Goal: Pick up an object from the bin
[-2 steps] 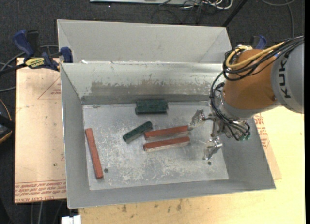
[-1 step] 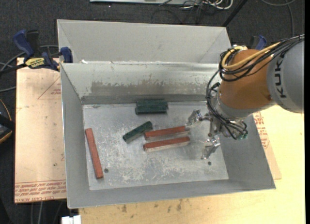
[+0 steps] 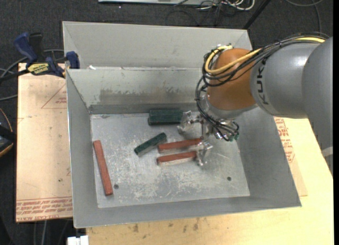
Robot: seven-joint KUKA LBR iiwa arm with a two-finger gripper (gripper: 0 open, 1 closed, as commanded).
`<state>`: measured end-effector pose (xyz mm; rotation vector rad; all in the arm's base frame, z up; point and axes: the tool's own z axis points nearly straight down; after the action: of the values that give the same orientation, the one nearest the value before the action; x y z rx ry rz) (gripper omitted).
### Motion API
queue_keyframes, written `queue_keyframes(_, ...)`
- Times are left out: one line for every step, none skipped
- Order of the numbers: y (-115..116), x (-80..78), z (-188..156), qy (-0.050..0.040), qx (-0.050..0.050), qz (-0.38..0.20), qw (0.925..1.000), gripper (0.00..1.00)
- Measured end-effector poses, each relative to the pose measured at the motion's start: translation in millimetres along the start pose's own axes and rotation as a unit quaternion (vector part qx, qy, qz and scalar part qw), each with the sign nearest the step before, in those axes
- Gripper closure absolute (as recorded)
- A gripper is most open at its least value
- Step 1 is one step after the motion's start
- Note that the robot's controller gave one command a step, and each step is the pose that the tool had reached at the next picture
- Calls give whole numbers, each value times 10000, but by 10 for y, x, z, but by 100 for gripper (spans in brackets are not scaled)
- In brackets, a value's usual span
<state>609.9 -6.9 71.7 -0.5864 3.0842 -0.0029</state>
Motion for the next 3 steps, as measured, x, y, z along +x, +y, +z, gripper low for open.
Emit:
queue_keyframes(260,48,-81,-94,52,-55,9999,100)
queue_keyframes(260,48,-81,-94,52,-55,9999,100)
queue_keyframes(260,50,-109,-79,43,-53,9999,100)
